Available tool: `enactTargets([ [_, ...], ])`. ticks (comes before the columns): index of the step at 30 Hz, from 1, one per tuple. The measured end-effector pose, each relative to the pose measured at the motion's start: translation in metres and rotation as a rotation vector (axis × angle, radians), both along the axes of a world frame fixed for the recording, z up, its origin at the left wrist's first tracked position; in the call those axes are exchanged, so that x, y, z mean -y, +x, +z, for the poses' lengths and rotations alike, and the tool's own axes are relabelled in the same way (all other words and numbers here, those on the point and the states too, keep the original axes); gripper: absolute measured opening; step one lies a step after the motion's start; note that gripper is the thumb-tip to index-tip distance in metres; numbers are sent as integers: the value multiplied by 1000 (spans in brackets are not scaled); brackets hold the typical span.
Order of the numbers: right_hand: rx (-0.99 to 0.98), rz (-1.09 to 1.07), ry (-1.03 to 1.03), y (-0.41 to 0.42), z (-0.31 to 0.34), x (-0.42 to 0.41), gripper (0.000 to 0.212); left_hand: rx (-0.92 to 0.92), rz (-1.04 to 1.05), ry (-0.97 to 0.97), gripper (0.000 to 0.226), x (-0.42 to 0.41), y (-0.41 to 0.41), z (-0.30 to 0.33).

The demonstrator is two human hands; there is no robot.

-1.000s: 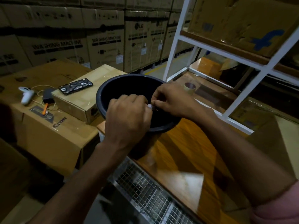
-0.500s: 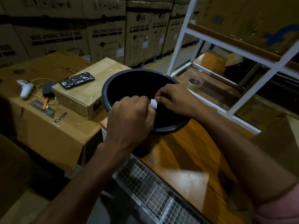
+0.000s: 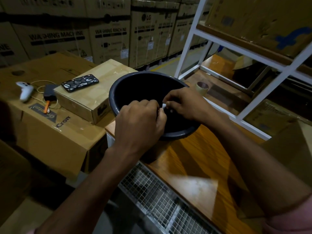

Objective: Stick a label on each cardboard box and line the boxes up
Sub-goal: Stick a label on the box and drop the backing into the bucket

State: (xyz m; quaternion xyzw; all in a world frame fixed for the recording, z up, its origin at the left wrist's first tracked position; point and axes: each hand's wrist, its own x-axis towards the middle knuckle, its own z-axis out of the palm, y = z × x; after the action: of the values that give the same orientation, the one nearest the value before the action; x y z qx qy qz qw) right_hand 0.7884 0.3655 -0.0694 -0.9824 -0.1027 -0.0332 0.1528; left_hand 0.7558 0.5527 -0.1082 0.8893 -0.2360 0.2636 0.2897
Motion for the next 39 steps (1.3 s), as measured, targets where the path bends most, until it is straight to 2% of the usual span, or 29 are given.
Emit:
enactTargets([
  [5, -9, -19, 2, -4, 3, -1, 19, 6, 10, 1, 31, 0, 0, 1],
  [10, -27, 7, -10, -9, 11, -3, 16, -46, 6, 32, 43, -1, 1, 5],
  [16, -135, 54, -8, -27, 28, -1, 9, -186, -5, 61, 23, 1, 10, 16],
  [25, -376, 195, 89, -43, 34, 4, 8, -192, -95, 66, 25, -2, 5, 18],
  [31, -445, 210, 180, -45, 37, 9, 9, -192, -91, 72, 25, -1, 5, 17],
  [39, -489, 225, 193, -43, 40, 11, 15, -166, -39, 95, 28, 0, 4, 19],
])
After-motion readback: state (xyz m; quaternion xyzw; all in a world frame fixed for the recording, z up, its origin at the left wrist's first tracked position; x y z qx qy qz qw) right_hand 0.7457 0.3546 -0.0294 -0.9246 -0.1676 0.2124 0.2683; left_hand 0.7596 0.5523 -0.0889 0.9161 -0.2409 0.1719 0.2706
